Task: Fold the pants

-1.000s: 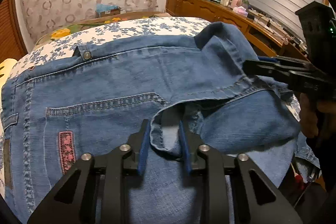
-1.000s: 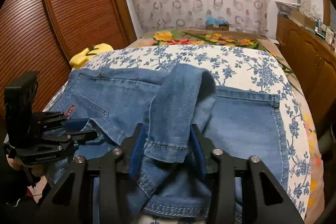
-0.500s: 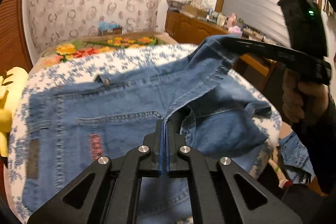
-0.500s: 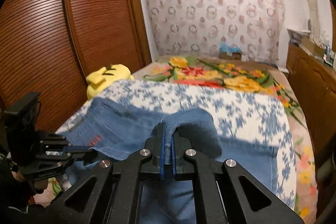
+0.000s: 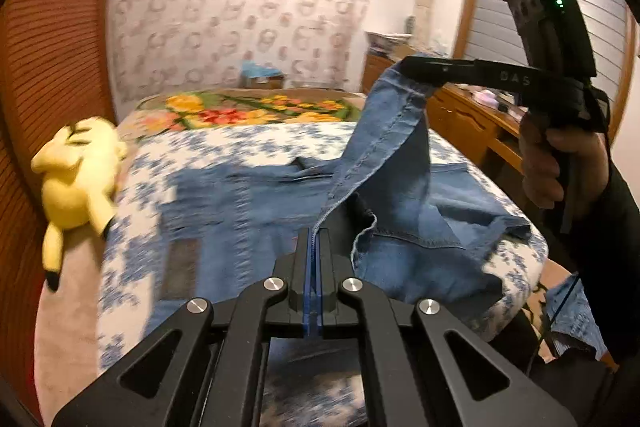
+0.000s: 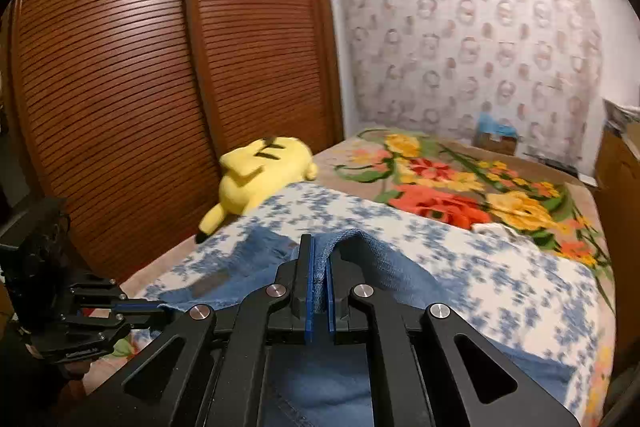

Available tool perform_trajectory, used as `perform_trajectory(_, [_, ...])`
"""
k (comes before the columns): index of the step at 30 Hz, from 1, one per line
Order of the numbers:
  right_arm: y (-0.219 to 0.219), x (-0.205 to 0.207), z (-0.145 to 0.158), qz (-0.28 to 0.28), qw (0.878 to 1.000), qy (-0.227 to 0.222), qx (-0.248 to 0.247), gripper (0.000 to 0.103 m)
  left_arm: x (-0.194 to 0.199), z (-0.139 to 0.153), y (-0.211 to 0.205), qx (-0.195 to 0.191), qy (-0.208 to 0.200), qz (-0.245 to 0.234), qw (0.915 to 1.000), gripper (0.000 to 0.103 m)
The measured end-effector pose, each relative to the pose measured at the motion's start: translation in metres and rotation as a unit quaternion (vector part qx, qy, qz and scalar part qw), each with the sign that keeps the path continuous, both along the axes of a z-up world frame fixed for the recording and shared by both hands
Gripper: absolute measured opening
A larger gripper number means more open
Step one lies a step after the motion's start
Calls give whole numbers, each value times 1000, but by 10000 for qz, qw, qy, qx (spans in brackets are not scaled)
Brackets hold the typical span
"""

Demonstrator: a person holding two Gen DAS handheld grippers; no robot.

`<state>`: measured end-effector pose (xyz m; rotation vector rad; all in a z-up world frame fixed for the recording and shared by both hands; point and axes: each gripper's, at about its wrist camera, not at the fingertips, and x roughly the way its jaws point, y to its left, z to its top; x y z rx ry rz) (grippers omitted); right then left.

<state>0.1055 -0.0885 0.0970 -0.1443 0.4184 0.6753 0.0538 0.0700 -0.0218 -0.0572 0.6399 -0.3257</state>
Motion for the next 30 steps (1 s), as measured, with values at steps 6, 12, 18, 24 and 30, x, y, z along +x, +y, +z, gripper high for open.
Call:
perform_trajectory(6, [44, 27, -13, 453, 9987, 215, -85, 5, -13, -10, 33, 9, 90, 358, 9993, 2])
perform_trajectory(12, [84, 67, -21, 684, 9961, 498, -242, 5, -9, -29, 56, 88, 346, 667, 9971, 2])
perform_trajectory(18, [124, 110, -49, 651, 9923, 863, -596, 5, 0, -48, 64, 172, 564, 843, 9947, 2])
perform_trajectory(24, [146, 137, -63, 566, 9910, 970, -730, 5, 1, -47, 62, 171, 570, 859, 9945, 13])
perform_trajectory(30, [142, 134, -59, 537, 9932, 951, -394, 11, 5, -43, 54, 168, 498, 809, 9953, 40])
